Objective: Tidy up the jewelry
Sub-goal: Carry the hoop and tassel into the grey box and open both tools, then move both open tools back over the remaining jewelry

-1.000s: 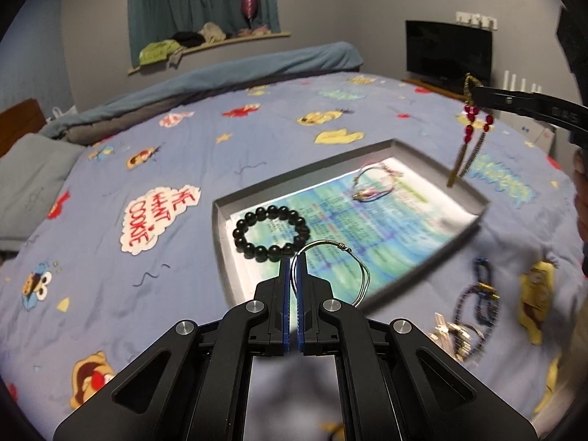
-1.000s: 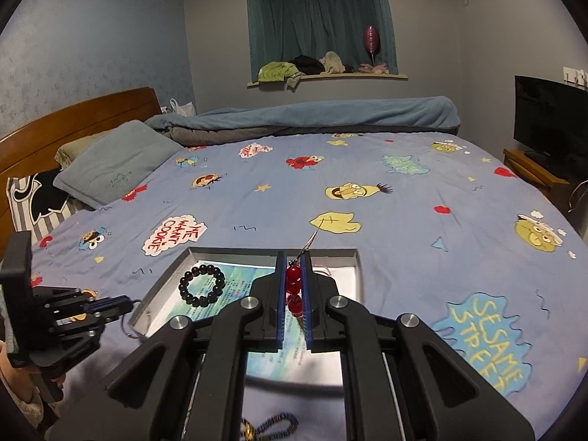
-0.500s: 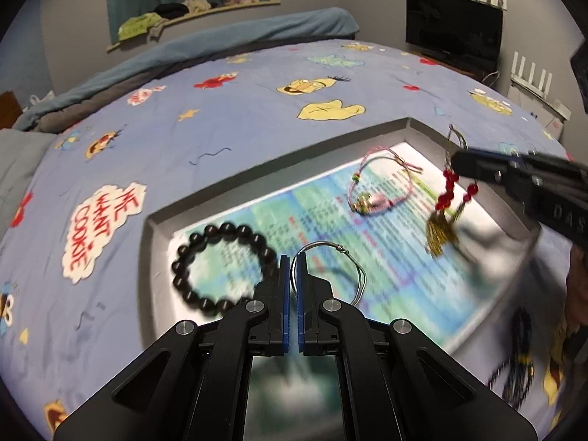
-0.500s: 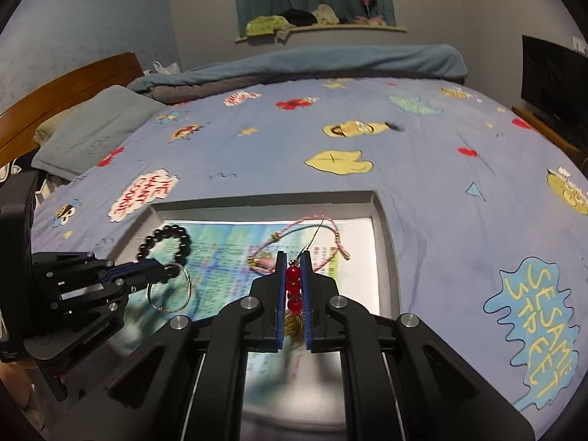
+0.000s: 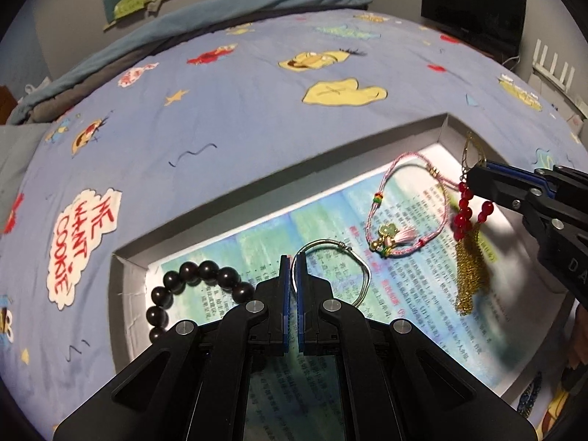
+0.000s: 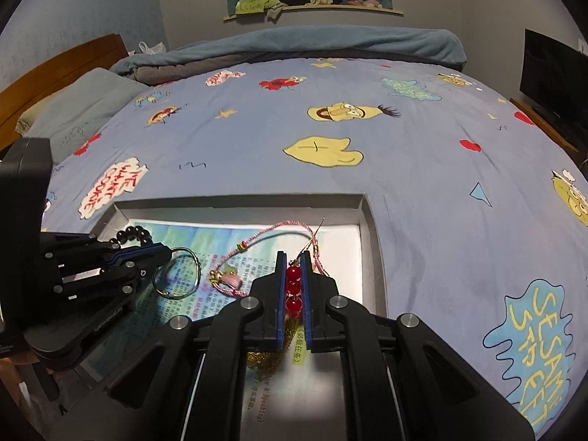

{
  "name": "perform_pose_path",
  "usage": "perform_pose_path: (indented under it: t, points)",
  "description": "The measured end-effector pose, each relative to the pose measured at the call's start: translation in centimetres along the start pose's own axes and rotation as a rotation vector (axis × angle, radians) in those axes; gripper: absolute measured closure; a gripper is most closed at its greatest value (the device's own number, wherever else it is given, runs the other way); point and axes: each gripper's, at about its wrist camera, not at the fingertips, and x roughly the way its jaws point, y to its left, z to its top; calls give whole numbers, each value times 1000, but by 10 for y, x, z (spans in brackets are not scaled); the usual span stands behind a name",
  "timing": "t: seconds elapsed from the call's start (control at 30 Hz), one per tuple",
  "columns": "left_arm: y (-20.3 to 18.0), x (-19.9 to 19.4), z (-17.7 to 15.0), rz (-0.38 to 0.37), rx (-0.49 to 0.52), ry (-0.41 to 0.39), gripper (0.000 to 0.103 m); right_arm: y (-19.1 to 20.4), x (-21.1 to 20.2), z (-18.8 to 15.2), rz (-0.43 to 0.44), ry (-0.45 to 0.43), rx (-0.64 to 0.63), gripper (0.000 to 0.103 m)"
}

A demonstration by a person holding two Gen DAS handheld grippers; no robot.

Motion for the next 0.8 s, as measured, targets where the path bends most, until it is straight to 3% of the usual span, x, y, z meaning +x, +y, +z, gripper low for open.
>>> perform_pose_path:
  t: [0.3,0.37,0.4,0.47,0.57,0.6,0.7,0.73,0.8]
  points:
    - [8,-2,-5,-19,-31,-5,99,-2,4,-5,-16,30,-3,95]
    - [9,-7,-6,-22,-41,-29,90,-2,1,-6,-20,26,-7,90]
    - [9,-11,-7,-20,-47,-45,75,-2,-2,-6,-19,22,-6,84]
    - [10,-21,-9,-27,-55,-87,62,-3,-7,-7,-22,7,-2,71]
    - [12,-39,-12,-17,-54,-140,57,-6,-16,-7,-21,-7,10,60]
    - [13,-44,-13,-10,-56,-153,49,-7,-20,-8,-20,-13,13,50]
    - [17,-66,-18,-12,-79,-210,30,-11,-33,-9,-25,-42,23,40]
    - [17,-72,-20,-12,-82,-227,28,-12,-37,-9,-28,-49,26,39]
    - [15,-84,-25,-4,-78,-257,23,-15,-47,-11,-28,-62,39,26]
